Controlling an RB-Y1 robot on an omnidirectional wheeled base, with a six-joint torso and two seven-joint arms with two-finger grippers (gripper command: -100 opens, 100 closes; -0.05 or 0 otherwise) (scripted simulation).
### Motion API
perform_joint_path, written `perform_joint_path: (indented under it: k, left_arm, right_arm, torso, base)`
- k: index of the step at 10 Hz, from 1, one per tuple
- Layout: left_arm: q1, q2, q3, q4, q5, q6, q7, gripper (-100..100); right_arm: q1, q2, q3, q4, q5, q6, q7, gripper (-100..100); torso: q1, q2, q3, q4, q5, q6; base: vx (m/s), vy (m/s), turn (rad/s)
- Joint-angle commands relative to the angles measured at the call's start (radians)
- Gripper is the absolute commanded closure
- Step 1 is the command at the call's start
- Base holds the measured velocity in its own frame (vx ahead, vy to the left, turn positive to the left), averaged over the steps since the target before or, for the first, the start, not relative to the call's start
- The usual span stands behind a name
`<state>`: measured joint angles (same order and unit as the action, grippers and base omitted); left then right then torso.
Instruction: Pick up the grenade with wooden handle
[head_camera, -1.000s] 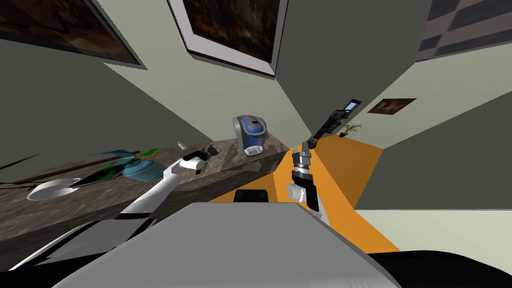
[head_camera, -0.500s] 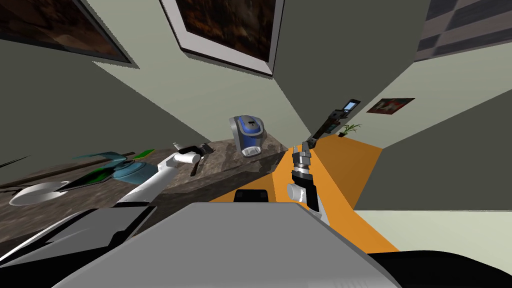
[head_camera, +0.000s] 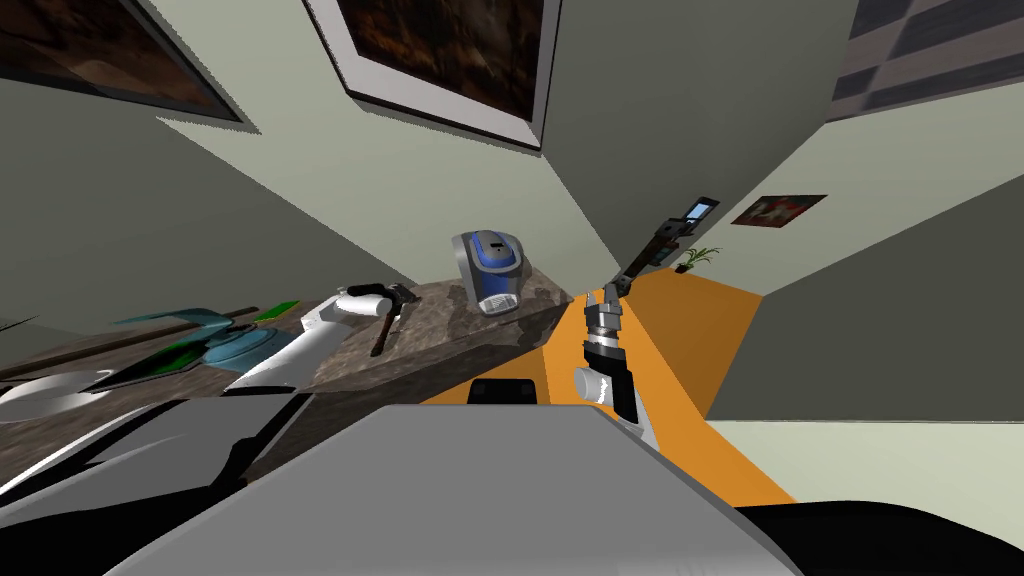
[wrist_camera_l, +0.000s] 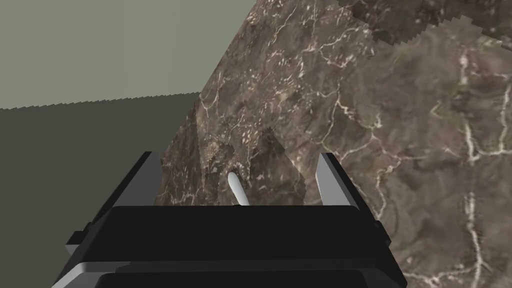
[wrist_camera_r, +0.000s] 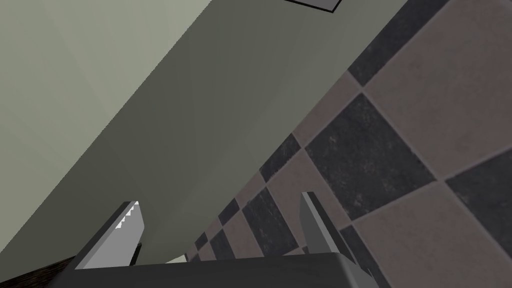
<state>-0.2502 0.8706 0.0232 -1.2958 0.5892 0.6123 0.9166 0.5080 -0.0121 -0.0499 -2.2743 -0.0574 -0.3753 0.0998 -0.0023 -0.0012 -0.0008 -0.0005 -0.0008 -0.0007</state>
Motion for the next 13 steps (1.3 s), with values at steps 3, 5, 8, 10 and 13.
perform_joint_path:
  k: [3,5,8,10,13]
  left_arm:
    - [-0.05,0.037,0.015,0.088,0.015,0.063,0.034,-100]
    - [-0.097,0.062,0.028,0.14,0.015,0.117,0.067,-100]
    - [-0.143,0.086,0.042,0.224,0.014,0.17,0.099,-100]
    - [-0.186,0.107,0.055,0.291,0.013,0.223,0.13,-100]
    - [-0.227,0.126,0.067,0.358,0.011,0.274,0.16,-100]
  right_arm:
    - [0.0,0.0,0.0,0.0,0.0,0.0,0.0,0]
    - [0.0,0.0,0.0,0.0,0.0,0.0,0.0,0]
    - [0.0,0.0,0.0,0.0,0.0,0.0,0.0,0]
    - [0.0,0.0,0.0,0.0,0.0,0.0,0.0,0]
    - [0.0,0.0,0.0,0.0,0.0,0.0,0.0,0]
  torso:
    - [0.0,0.0,0.0,0.0,0.0,0.0]
    - [0.0,0.0,0.0,0.0,0.0,0.0]
    - [0.0,0.0,0.0,0.0,0.0,0.0]
    - [0.001,0.001,0.0,0.0,0.0,0.0]
    - [0.001,0.0,0.0,0.0,0.0,0.0]
  base:
    - [0.026,-0.045,-0.008]
    - [0.024,-0.045,-0.02]
    - [0.026,-0.038,-0.008]
    - [0.023,-0.032,-0.022]
    - [0.019,-0.025,-0.01]
